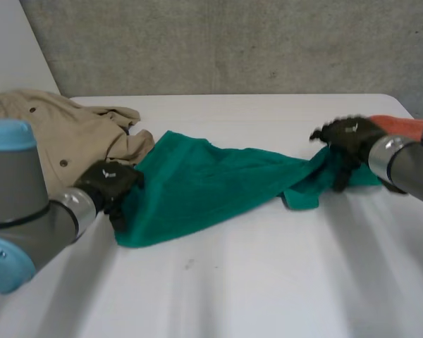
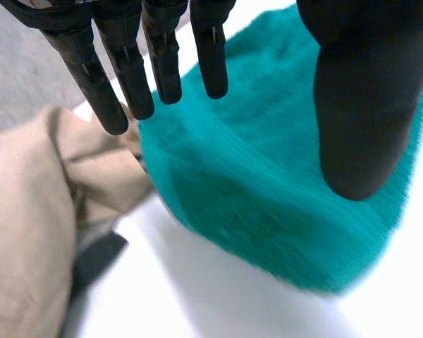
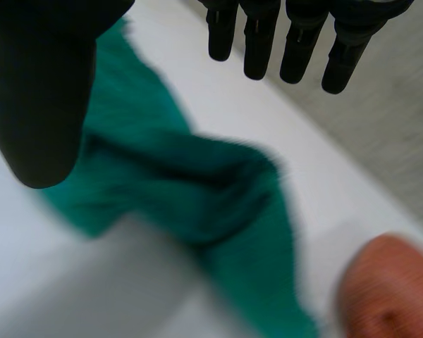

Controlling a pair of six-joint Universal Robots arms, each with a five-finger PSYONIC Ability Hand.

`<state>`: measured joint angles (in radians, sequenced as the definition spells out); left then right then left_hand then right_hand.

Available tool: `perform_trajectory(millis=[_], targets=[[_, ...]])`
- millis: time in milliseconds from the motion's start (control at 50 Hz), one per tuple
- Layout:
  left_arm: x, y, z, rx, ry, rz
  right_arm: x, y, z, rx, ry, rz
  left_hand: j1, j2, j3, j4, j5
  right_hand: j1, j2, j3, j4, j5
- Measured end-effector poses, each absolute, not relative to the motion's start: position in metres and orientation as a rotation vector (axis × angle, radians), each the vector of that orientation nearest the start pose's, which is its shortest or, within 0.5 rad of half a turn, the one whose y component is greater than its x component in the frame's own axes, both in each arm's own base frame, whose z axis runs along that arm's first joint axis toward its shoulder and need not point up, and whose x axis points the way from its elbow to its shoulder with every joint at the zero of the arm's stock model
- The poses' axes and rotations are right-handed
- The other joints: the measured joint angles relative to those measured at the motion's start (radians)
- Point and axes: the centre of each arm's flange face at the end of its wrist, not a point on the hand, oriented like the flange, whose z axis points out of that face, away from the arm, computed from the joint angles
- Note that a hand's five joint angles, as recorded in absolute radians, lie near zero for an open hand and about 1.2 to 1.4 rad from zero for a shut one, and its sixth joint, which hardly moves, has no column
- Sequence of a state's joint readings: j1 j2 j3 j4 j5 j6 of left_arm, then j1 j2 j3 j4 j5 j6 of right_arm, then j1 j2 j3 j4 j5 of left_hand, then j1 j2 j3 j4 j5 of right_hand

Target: Fold the laundry.

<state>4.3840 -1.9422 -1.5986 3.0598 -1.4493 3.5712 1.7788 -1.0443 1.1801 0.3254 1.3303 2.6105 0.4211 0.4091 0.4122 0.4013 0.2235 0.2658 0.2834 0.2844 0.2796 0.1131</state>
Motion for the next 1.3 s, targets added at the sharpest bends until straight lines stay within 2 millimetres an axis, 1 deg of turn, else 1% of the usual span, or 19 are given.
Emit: perform_trajectory(millis=[80,160,180,300,520,560,620,640,680,720,780,860,920,1000,1120,1140,1220,1260,1300], targets=[[-0.239,-0.253,0.163,1.132,2.509,-1.605,0.225,-0.312,0.200,-1.121,2.436,-1.449,0.000,0.000,0.000,0.000,-0.001,0.089,0.067,0.078,0.078,0.079],[-0.241,-0.253,0.153,1.164,2.489,-1.594,0.226,-0.305,0.188,-1.134,2.447,-1.388,0.000,0.000,0.000,0.000,0.000,0.112,0.073,0.097,0.101,0.103],[-0.242,-0.255,0.148,1.182,2.473,-1.593,0.228,-0.304,0.178,-1.147,2.445,-1.376,0.000,0.000,0.000,0.000,0.000,0.112,0.073,0.098,0.102,0.107],[-0.246,-0.268,0.135,1.223,2.409,-1.578,0.237,-0.315,0.155,-1.176,2.406,-1.459,0.004,0.022,0.021,0.032,0.040,0.112,0.073,0.097,0.102,0.111],[-0.249,-0.293,0.124,1.214,2.331,-1.575,0.256,-0.337,0.136,-1.206,2.298,-1.692,0.004,0.032,0.029,0.044,0.053,0.137,0.073,0.119,0.125,0.128],[-0.249,-0.296,0.123,1.217,2.319,-1.574,0.259,-0.339,0.131,-1.217,2.288,-1.701,0.031,0.050,0.049,0.062,0.072,0.252,0.209,0.235,0.240,0.231],[-0.250,-0.299,0.122,1.227,2.299,-1.572,0.262,-0.342,0.127,-1.231,2.281,-1.706,0.092,0.100,0.096,0.110,0.112,0.600,0.582,0.576,0.579,0.568],[-0.250,-0.301,0.121,1.233,2.289,-1.572,0.263,-0.345,0.125,-1.236,2.277,-1.712,0.141,0.145,0.140,0.154,0.153,0.799,0.784,0.771,0.764,0.752],[-0.251,-0.302,0.121,1.241,2.277,-1.573,0.263,-0.347,0.124,-1.234,2.273,-1.725,0.181,0.179,0.176,0.190,0.186,0.863,0.884,0.875,0.888,0.858],[-0.252,-0.303,0.121,1.247,2.267,-1.574,0.263,-0.350,0.126,-1.225,2.269,-1.744,0.263,0.254,0.249,0.262,0.258,0.863,0.888,0.887,0.909,0.859],[-0.252,-0.305,0.121,1.249,2.254,-1.583,0.261,-0.352,0.130,-1.209,2.264,-1.771,0.650,0.658,0.651,0.656,0.648,0.863,0.888,0.887,0.913,0.859],[-0.252,-0.307,0.127,1.228,2.230,-1.617,0.258,-0.352,0.137,-1.191,2.259,-1.801,0.693,0.778,0.770,0.790,0.755,0.863,0.888,0.887,0.913,0.859],[-0.251,-0.308,0.142,1.175,2.199,-1.681,0.255,-0.349,0.148,-1.183,2.255,-1.816,0.693,0.784,0.775,0.797,0.756,0.863,0.888,0.896,0.913,0.859],[-0.248,-0.305,0.168,1.099,2.168,-1.776,0.247,-0.347,0.171,-1.183,2.258,-1.838,0.693,0.784,0.775,0.797,0.756,0.863,0.888,0.899,0.914,0.859],[-0.235,-0.293,0.232,0.934,2.092,-1.974,0.212,-0.346,0.239,-1.228,2.287,-1.945,0.693,0.785,0.776,0.797,0.756,0.863,0.888,0.899,0.916,0.859],[-0.230,-0.290,0.251,0.890,2.062,-2.028,0.202,-0.346,0.259,-1.246,2.292,-1.983,0.693,0.785,0.776,0.798,0.756,0.863,0.888,0.899,0.916,0.859],[-0.214,-0.274,0.305,0.771,1.954,-2.183,0.174,-0.339,0.306,-1.294,2.305,-2.054,0.693,0.785,0.776,0.798,0.756,0.863,0.888,0.902,0.916,0.877],[-0.207,-0.266,0.326,0.736,1.911,-2.238,0.163,-0.334,0.322,-1.318,2.319,-2.047,0.693,0.785,0.777,0.798,0.756,0.863,0.888,0.903,0.916,0.901],[-0.203,-0.259,0.337,0.738,1.906,-2.256,0.156,-0.329,0.328,-1.349,2.338,-2.001,0.693,0.785,0.777,0.798,0.756,0.863,0.888,0.903,0.916,0.909]])
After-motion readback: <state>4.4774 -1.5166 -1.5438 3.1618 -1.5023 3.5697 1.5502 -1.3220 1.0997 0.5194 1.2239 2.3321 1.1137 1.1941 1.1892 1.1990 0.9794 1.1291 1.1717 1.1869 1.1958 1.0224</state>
